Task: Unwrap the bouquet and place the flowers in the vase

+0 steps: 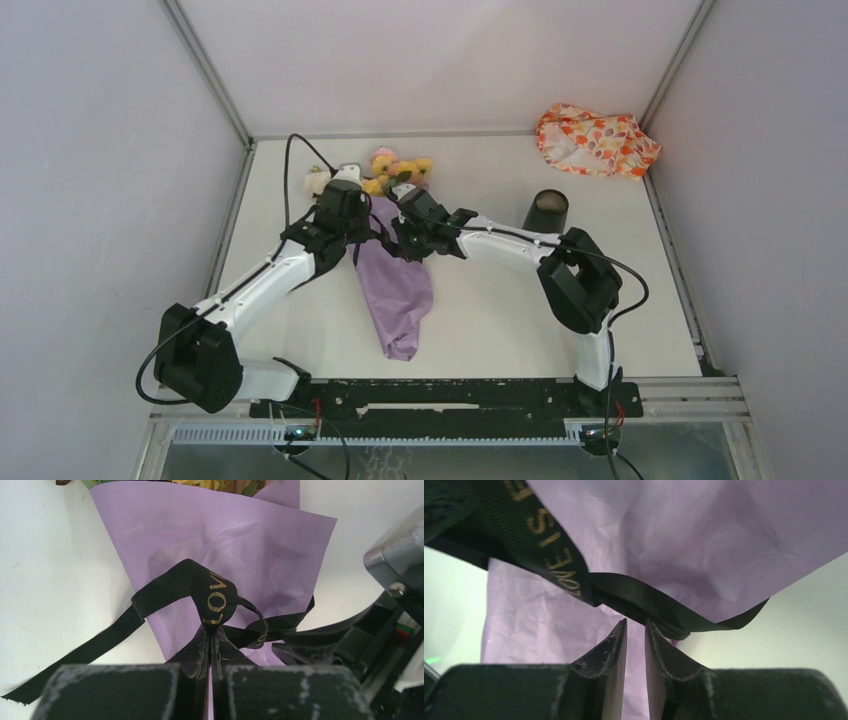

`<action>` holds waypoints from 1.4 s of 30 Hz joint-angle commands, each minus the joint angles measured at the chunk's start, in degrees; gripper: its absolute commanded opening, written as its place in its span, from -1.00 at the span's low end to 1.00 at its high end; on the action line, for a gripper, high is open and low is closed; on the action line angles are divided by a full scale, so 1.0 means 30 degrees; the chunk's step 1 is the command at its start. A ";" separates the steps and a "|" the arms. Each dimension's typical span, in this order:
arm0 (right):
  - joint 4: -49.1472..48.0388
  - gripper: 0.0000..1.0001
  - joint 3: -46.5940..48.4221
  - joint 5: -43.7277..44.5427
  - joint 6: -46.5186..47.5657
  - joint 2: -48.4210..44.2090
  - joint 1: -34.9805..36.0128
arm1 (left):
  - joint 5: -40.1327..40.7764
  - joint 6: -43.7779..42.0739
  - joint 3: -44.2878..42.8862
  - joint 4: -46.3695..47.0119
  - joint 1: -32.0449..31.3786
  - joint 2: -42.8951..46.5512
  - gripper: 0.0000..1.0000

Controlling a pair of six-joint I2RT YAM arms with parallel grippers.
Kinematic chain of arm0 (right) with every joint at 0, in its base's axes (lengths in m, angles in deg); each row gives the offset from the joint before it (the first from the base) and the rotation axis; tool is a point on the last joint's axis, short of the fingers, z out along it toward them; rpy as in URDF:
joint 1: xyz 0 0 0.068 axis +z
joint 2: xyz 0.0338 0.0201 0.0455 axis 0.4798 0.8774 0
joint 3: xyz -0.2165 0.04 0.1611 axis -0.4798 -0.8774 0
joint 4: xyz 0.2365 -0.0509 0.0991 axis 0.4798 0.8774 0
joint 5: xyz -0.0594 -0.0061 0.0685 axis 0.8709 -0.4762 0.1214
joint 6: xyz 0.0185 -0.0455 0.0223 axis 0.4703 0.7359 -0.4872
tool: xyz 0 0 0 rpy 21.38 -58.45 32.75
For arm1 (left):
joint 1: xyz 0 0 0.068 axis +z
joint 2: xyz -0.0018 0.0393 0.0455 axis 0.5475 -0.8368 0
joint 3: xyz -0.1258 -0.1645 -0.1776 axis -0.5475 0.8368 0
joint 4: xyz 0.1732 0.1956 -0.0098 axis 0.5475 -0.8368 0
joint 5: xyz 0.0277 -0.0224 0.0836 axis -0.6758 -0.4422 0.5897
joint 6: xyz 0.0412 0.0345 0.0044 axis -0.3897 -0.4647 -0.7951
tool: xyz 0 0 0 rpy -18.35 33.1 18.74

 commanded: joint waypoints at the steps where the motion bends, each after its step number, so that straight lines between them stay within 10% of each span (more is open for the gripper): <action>1: -0.0749 -0.45 0.1177 0.0175 0.0583 0.0309 -0.0313 | -0.0058 0.0210 -0.0564 0.0290 0.0119 0.0653 -1.00; 36: -0.0626 -0.34 0.5153 -0.1504 0.0453 0.3877 -0.0158 | -0.0308 0.0335 -0.0285 0.0348 0.0147 0.1049 -1.00; 42: -0.0451 -0.98 0.5317 -0.1598 0.0628 0.4001 -0.0324 | -0.0199 0.0408 -0.0229 0.0292 0.0176 0.1150 -1.00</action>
